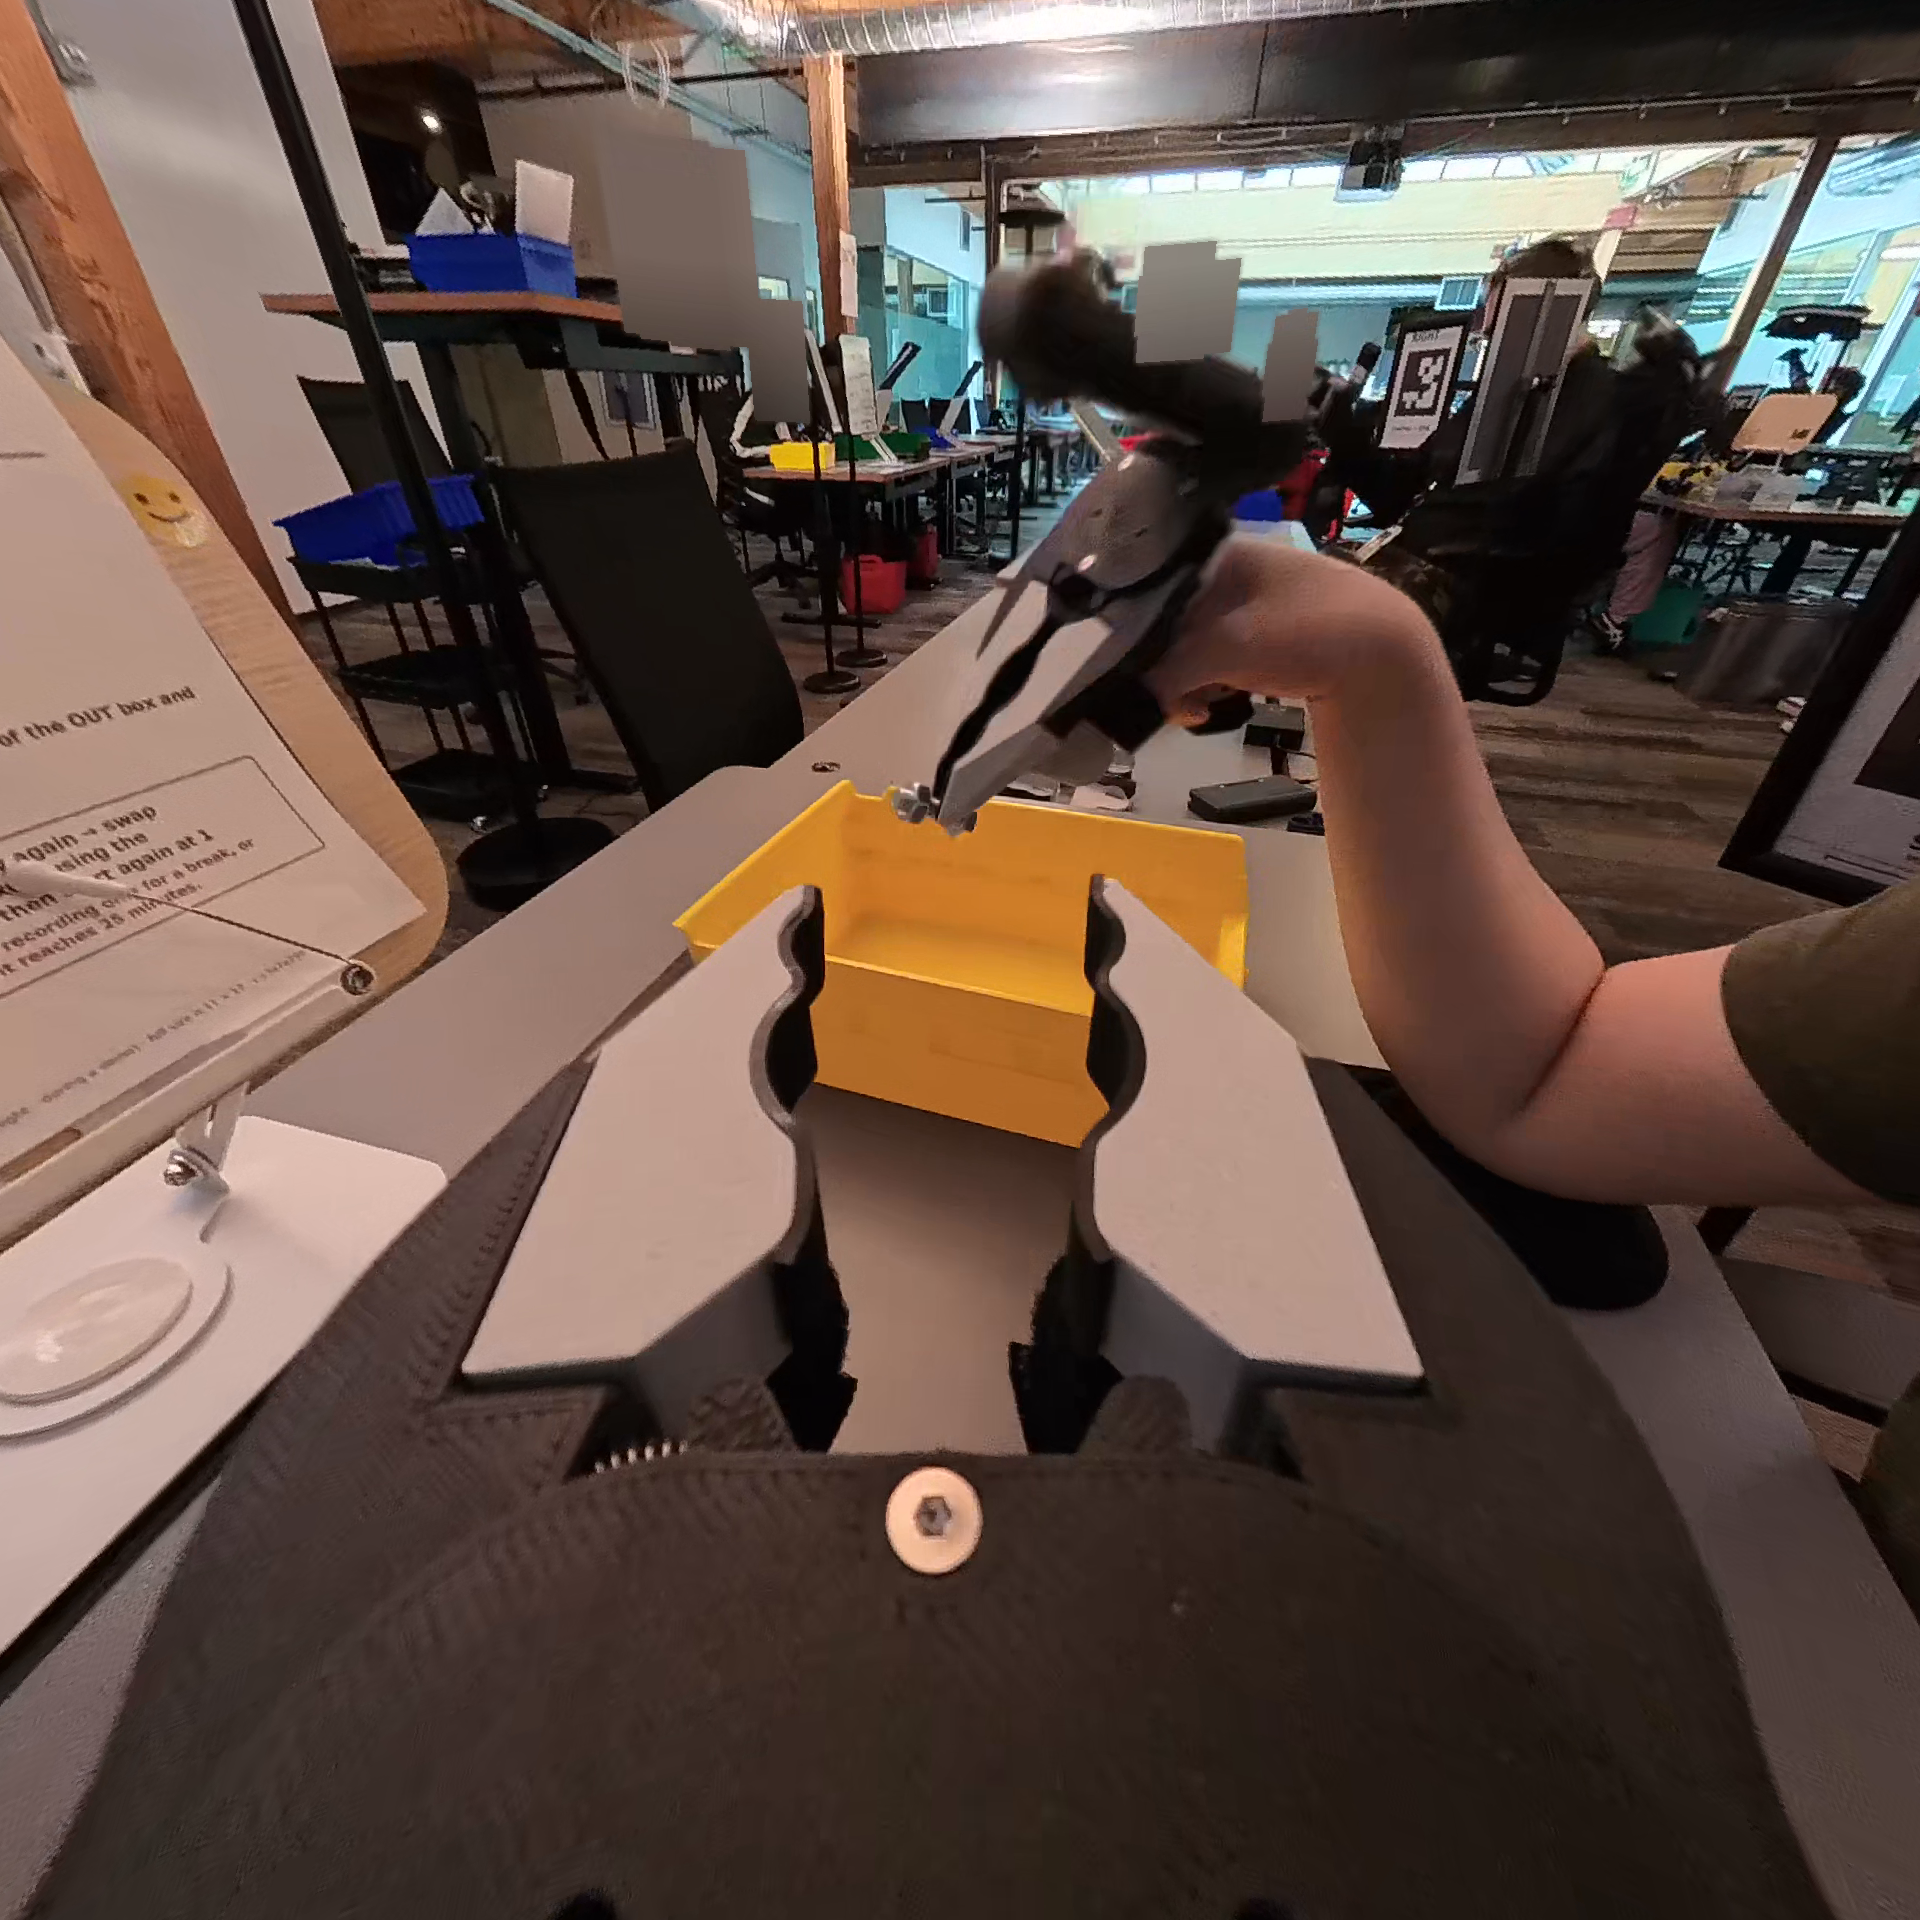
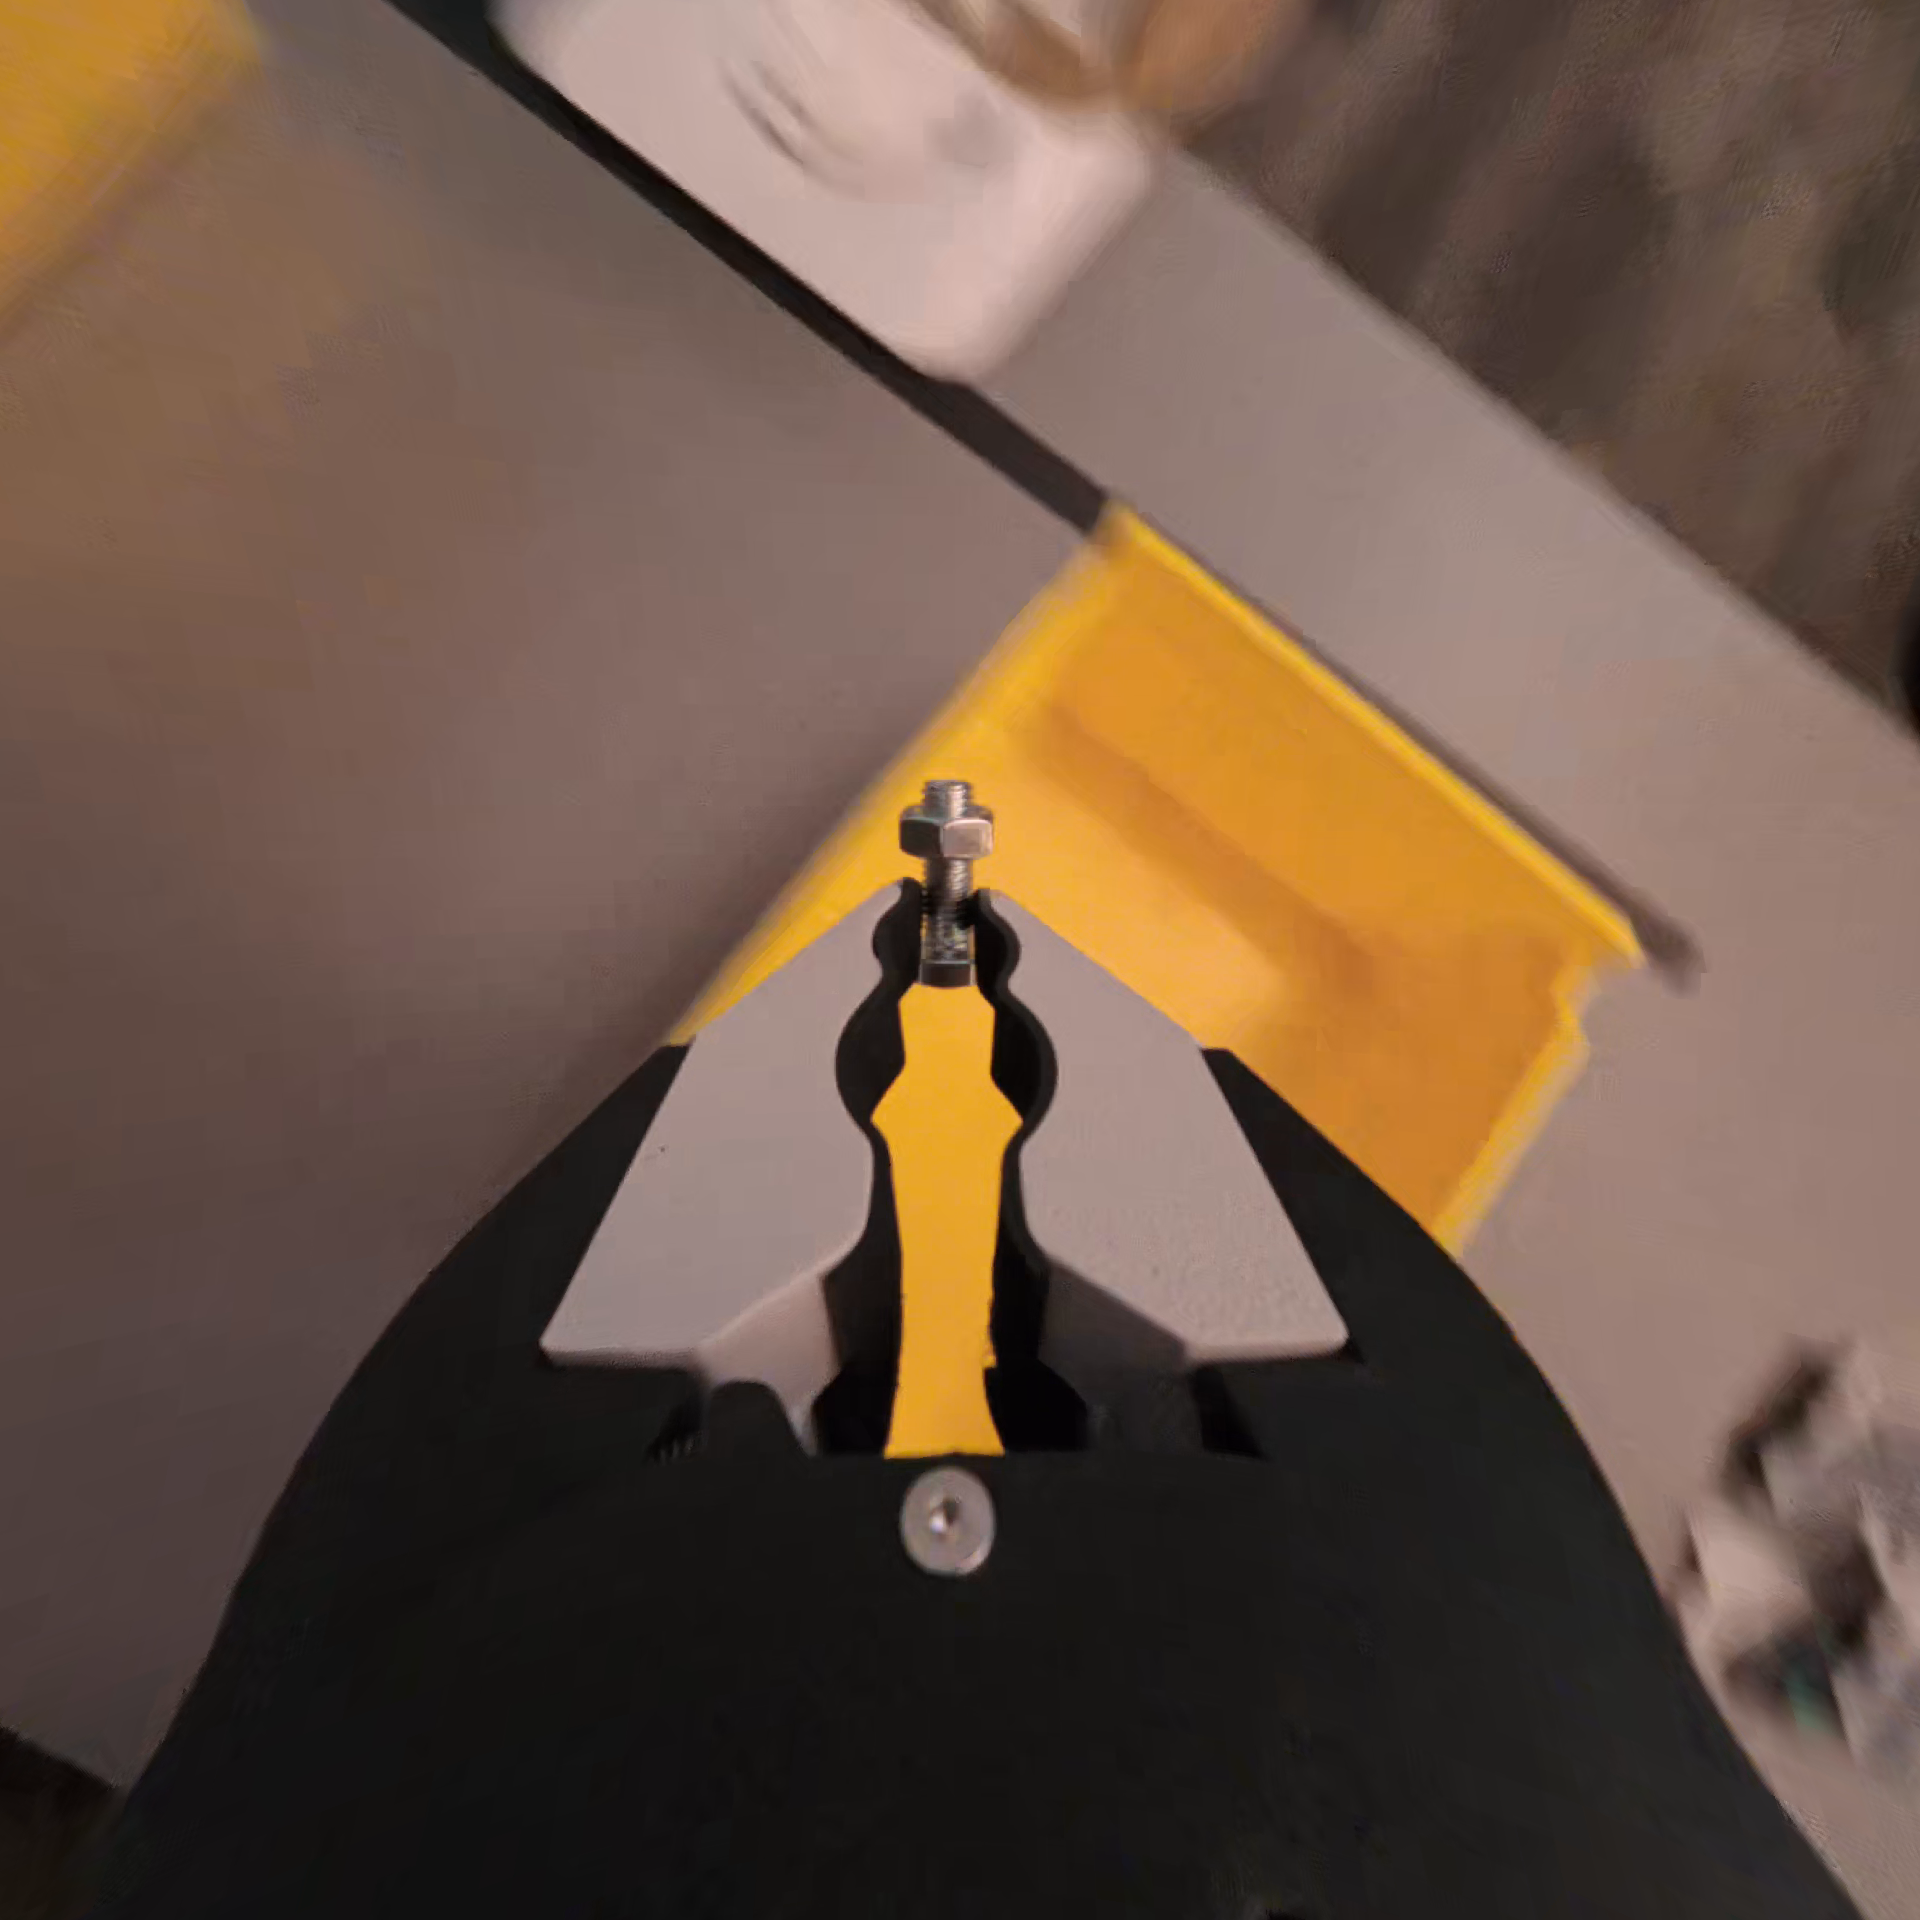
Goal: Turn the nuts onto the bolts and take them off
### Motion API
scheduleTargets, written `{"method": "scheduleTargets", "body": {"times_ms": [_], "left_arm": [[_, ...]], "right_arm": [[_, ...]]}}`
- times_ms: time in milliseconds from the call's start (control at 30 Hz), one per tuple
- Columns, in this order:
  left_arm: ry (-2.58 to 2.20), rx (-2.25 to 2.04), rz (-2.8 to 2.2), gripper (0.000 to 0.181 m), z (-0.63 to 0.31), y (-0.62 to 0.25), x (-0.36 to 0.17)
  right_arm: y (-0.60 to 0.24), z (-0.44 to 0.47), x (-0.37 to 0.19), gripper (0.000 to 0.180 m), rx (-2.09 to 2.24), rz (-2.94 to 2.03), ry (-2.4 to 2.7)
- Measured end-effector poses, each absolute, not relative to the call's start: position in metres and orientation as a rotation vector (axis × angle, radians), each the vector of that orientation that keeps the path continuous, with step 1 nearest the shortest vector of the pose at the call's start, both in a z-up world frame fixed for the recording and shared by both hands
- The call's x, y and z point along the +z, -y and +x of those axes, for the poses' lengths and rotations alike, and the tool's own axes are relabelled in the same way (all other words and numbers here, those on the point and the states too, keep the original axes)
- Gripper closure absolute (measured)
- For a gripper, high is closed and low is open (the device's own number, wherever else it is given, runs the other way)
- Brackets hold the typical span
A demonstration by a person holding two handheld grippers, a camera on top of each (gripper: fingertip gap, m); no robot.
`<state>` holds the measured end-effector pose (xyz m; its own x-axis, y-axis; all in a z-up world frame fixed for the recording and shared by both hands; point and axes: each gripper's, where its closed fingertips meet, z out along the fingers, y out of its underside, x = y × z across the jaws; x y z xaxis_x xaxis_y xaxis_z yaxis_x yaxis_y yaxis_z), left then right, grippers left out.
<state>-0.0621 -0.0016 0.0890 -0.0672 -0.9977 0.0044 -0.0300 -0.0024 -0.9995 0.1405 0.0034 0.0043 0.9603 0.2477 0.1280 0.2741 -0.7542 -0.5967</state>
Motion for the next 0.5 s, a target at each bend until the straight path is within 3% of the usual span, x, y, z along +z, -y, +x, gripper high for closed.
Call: {"method": "scheduleTargets", "body": {"times_ms": [67,233,500], "left_arm": [[-1.298,-1.250,-1.216,0.131,-0.060,0.003,0.084],[-1.330,-1.237,-1.228,0.131,-0.057,0.006,0.079],[-1.328,-1.245,-1.228,0.133,-0.059,0.005,0.081]], "right_arm": [[0.013,0.197,-0.029,0.172,-0.216,-2.663,0.163],[0.042,0.239,-0.095,0.172,-0.066,-2.953,-0.034],[0.052,0.255,-0.137,0.172,-0.119,-3.133,-0.119]]}}
